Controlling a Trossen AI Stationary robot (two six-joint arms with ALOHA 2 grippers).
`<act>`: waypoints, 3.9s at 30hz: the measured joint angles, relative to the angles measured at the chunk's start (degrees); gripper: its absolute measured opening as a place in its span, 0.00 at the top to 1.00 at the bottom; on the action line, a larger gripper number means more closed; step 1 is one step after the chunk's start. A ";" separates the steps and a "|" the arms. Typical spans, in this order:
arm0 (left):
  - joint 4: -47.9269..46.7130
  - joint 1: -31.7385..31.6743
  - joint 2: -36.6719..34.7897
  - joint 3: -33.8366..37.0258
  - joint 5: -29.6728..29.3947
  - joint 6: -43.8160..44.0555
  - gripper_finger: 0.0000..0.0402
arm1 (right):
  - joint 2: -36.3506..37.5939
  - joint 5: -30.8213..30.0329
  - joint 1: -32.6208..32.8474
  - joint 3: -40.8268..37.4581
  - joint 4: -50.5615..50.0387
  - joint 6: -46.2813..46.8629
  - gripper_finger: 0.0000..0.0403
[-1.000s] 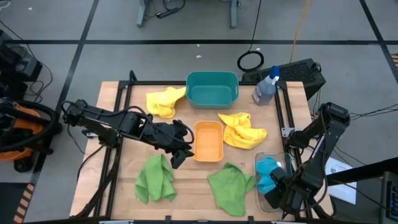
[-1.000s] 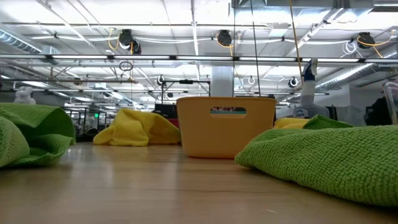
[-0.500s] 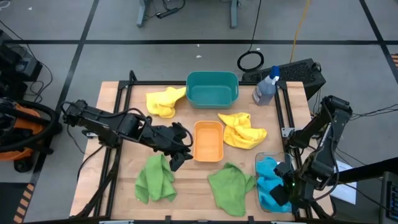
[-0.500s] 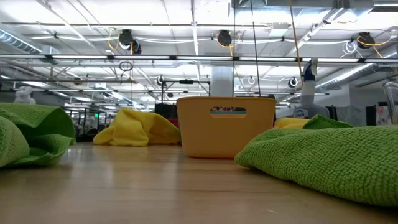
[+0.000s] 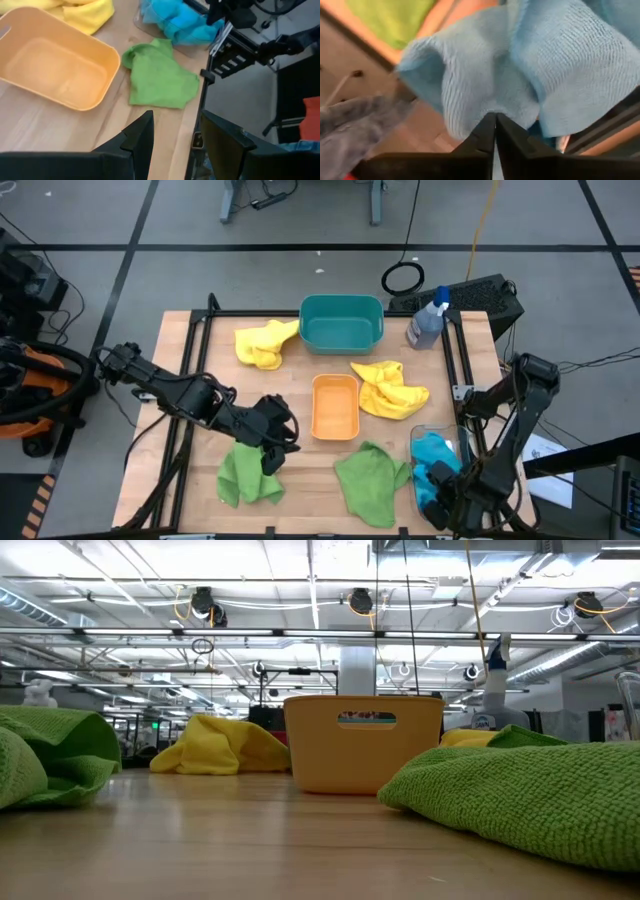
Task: Sort microfiber towel by color & place in baskets
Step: Put the blue microfiber towel into the transparent bin, then put the left green microfiber towel into the blue bin
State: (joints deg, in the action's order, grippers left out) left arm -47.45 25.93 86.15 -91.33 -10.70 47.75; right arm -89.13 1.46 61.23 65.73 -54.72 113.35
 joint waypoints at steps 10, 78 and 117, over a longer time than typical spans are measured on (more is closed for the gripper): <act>-0.25 2.15 0.00 0.00 -0.35 8.88 0.59 | -7.84 3.95 -0.52 -0.07 -4.19 -3.07 0.98; -18.31 14.83 14.43 19.99 10.20 45.01 0.10 | 2.89 -10.25 -18.55 17.44 -0.65 -14.39 0.68; 11.27 15.52 0.06 35.01 -6.16 38.79 0.88 | 1.01 -28.44 -17.20 17.35 12.39 -15.46 0.68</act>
State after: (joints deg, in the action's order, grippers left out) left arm -36.18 41.45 86.21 -56.31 -16.86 86.54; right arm -88.12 -26.99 44.03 83.09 -42.34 97.89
